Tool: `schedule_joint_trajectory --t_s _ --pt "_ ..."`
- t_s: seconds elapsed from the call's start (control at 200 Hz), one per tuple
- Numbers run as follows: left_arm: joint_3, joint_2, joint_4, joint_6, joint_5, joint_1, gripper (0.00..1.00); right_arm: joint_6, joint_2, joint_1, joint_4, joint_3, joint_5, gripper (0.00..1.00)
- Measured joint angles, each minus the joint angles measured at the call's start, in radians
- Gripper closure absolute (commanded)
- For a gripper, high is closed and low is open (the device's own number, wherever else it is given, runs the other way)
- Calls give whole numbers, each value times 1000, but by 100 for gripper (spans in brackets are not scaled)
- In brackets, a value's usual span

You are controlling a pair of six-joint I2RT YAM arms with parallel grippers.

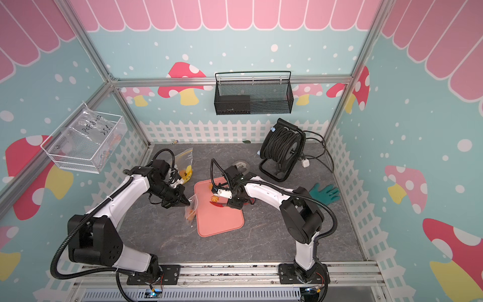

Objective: Put the cookies into a resealable bag to prevent moisture
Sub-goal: Pick up the cookie from the tray, then place the cookie in the ziploc bag.

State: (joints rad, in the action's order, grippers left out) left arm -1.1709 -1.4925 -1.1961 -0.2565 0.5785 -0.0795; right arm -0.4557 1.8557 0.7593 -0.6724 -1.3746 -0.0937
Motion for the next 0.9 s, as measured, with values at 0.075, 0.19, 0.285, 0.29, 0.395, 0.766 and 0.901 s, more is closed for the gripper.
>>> schedule_joint_trajectory --t_s 0.075,0.19,0.285,0.29,0.395,0.766,0.901 --pt "2 0 -1 0 0 0 100 0 10 0 -4 -3 -6 45" --pt "2 0 -1 0 0 0 100 1 22 1 -16 -6 -6 52" --pt "2 0 -1 0 0 0 100 2 24 1 -23 -13 0 58" --pt "2 0 -1 0 0 0 100 3 24 1 -23 -13 0 58" --pt "2 0 -1 0 0 0 100 10 20 1 -24 -20 4 61" --pt "2 -5 -8 3 -9 0 100 59 -216 -18 -34 -10 -89 63" --pt "2 -6 -12 3 -11 0 100 92 -319 -19 -12 11 -217 64"
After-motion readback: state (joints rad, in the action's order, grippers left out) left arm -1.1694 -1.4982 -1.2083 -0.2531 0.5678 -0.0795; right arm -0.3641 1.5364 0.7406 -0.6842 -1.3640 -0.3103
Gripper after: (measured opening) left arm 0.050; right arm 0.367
